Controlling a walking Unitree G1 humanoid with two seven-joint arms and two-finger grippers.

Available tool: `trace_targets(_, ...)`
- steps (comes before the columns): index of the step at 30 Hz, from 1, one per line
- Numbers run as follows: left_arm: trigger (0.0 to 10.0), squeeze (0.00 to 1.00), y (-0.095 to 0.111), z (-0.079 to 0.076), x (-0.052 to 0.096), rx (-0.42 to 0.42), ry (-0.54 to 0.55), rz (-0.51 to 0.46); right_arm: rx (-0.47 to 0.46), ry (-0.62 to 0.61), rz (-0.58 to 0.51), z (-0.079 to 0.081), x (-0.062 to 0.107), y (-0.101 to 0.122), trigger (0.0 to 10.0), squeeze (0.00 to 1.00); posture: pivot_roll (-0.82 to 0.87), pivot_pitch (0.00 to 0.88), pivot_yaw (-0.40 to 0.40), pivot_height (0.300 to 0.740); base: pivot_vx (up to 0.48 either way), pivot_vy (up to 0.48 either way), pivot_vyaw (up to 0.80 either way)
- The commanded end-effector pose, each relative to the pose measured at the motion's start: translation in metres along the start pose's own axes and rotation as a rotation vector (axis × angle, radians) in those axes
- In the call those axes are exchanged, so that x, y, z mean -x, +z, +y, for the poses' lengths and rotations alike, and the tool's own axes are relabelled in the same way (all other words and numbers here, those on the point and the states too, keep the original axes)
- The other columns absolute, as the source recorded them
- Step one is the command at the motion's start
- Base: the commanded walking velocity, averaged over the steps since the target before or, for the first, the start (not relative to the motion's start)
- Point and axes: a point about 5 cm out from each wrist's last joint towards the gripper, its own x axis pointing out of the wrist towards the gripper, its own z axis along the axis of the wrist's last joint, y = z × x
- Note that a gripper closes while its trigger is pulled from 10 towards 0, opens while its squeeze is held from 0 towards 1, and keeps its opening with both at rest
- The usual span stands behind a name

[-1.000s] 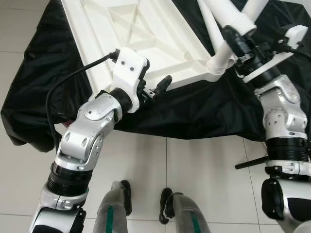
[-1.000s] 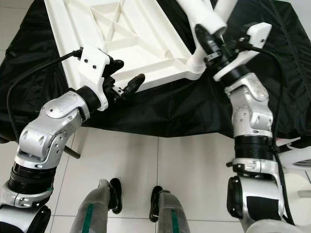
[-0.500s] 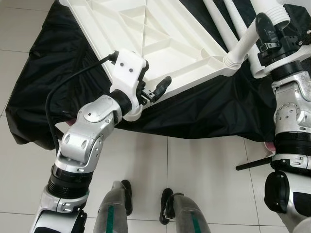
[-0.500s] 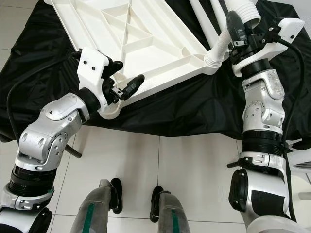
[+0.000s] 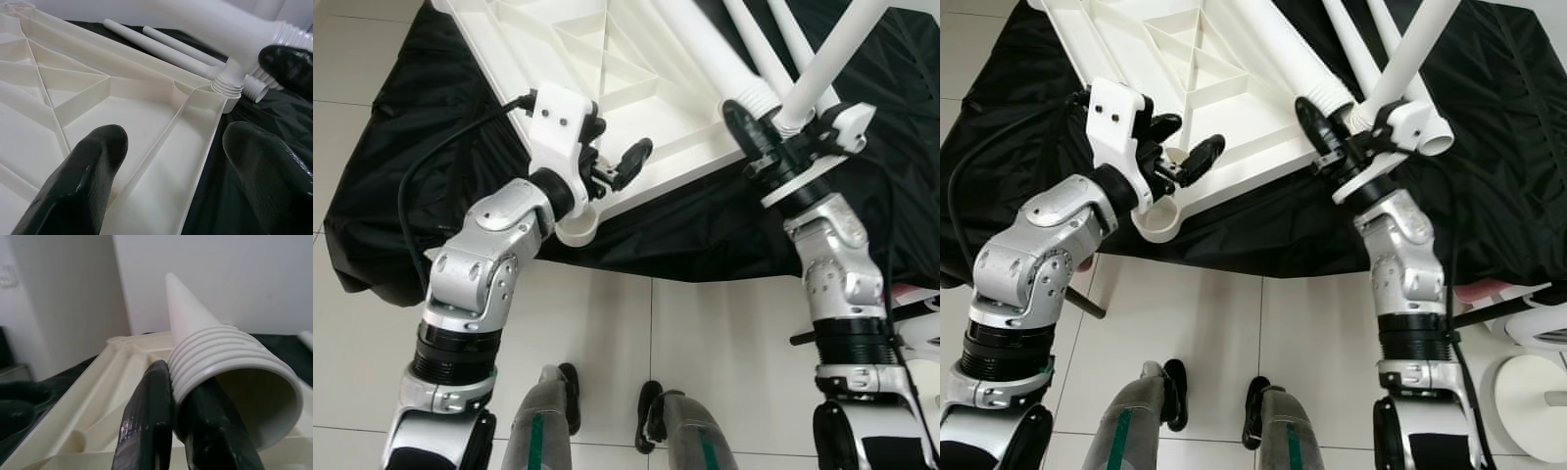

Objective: Building children table

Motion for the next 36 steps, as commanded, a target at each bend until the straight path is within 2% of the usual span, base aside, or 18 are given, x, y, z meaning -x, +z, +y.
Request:
trace_targets(1, 10.0, 0.00, 0.000, -0.001, -0.002, -0.006, 0.010, -0.003, 0.052, -0.042, -0.049, 0.002, 0.002, 0.009, 10.0, 0.00, 0.10, 0.169, -0.047, 0.740, 0.000, 0.000, 0.00)
trace_targets(3, 10.0, 0.00, 0.000, 0.003, -0.002, -0.030, 0.054, -0.013, 0.064, -0.055, -0.048, 0.004, 0.005, 0.008, 10.0, 0.00, 0.10, 0.151, -0.048, 0.740, 0.000, 0.000, 0.00)
trace_targets(5, 10.0, 0.00, -0.003, 0.013, -0.001, -0.034, 0.154, -0.007, 0.038, -0.113, -0.035, 0.005, 0.009, 0.005, 10.0, 0.00, 0.09, 0.133, -0.045, 0.740, 0.000, 0.000, 0.00)
trace_targets(9, 10.0, 0.00, -0.006, 0.021, 0.000, -0.021, 0.200, 0.012, 0.041, -0.130, -0.029, 0.006, 0.012, 0.003, 10.0, 0.00, 0.09, 0.122, -0.043, 0.740, 0.000, 0.000, 0.00)
trace_targets(12, 10.0, 0.00, -0.005, 0.032, 0.003, -0.028, 0.303, -0.026, 0.057, -0.155, -0.018, 0.008, 0.013, -0.001, 10.0, 0.00, 0.09, 0.079, -0.036, 0.740, 0.000, 0.000, 0.00)
trace_targets(13, 10.0, 0.00, -0.003, 0.035, 0.003, -0.046, 0.351, -0.046, 0.078, -0.181, -0.012, 0.008, 0.013, -0.002, 10.0, 0.00, 0.09, 0.079, -0.036, 0.740, 0.000, 0.000, 0.00)
trace_targets(14, 10.0, 0.00, -0.003, 0.035, 0.003, -0.046, 0.351, -0.046, 0.078, -0.181, -0.012, 0.008, 0.013, -0.002, 10.0, 0.00, 0.09, 0.079, -0.036, 0.740, 0.000, 0.000, 0.00)
trace_targets(15, 10.0, 0.00, -0.002, 0.038, 0.003, -0.088, 0.408, -0.063, 0.091, -0.203, -0.009, 0.008, 0.011, -0.003, 10.0, 0.00, 0.09, 0.055, -0.027, 0.740, 0.000, 0.000, 0.00)
trace_targets(16, 10.0, 0.00, -0.002, 0.038, 0.003, -0.088, 0.408, -0.063, 0.091, -0.203, -0.009, 0.008, 0.011, -0.003, 10.0, 0.00, 0.09, 0.055, -0.027, 0.740, 0.000, 0.000, 0.00)
trace_targets(18, 10.0, 0.00, -0.007, 0.043, 0.002, -0.073, 0.485, -0.056, 0.113, -0.229, 0.017, 0.009, 0.009, -0.007, 10.0, 0.00, 0.09, 0.035, -0.023, 0.740, 0.000, 0.000, 0.00)
trace_targets(20, 10.0, 0.00, -0.011, 0.052, 0.005, -0.123, 0.583, -0.040, 0.128, -0.251, 0.061, 0.007, 0.007, -0.012, 10.0, 0.00, 0.09, 0.046, -0.027, 0.740, 0.000, 0.000, 0.00)
trace_targets(21, 10.0, 0.00, -0.011, 0.052, 0.005, -0.123, 0.583, -0.040, 0.128, -0.251, 0.061, 0.007, 0.007, -0.012, 10.0, 0.00, 0.09, 0.046, -0.027, 0.740, 0.000, 0.000, 0.00)
trace_targets(22, 10.0, 0.00, -0.011, 0.057, 0.007, -0.158, 0.624, -0.037, 0.140, -0.264, 0.075, 0.006, 0.007, -0.013, 10.0, 0.00, 0.09, 0.046, -0.027, 0.740, 0.000, 0.000, 0.00)
trace_targets(23, 10.0, 0.00, -0.016, 0.061, 0.008, -0.153, 0.655, -0.013, 0.125, -0.255, 0.101, 0.005, 0.007, -0.018, 10.0, 0.00, 0.09, 0.053, -0.031, 0.740, 0.000, 0.000, 0.00)
trace_targets(24, 10.0, 0.00, -0.019, 0.064, 0.008, -0.143, 0.671, 0.004, 0.113, -0.247, 0.118, 0.006, 0.007, -0.021, 10.0, 0.00, 0.09, 0.058, -0.032, 0.740, 0.000, 0.000, 0.00)
trace_targets(27, 10.0, 0.00, -0.027, 0.067, 0.010, -0.188, 0.696, 0.050, 0.155, -0.275, 0.124, 0.003, 0.011, -0.026, 10.0, 0.00, 0.08, 0.072, -0.036, 0.740, 0.000, 0.000, 0.00)
trace_targets(30, 10.0, 0.00, -0.032, 0.068, 0.012, -0.176, 0.706, 0.072, 0.170, -0.299, 0.119, 0.001, 0.012, -0.026, 10.0, 0.00, 0.08, 0.075, -0.036, 0.740, 0.000, 0.000, 0.00)
trace_targets(36, 10.0, 0.00, -0.038, 0.068, 0.019, -0.205, 0.756, 0.079, 0.228, -0.382, 0.098, -0.001, 0.015, -0.026, 10.0, 0.00, 0.08, 0.068, -0.046, 0.740, 0.000, 0.000, 0.00)
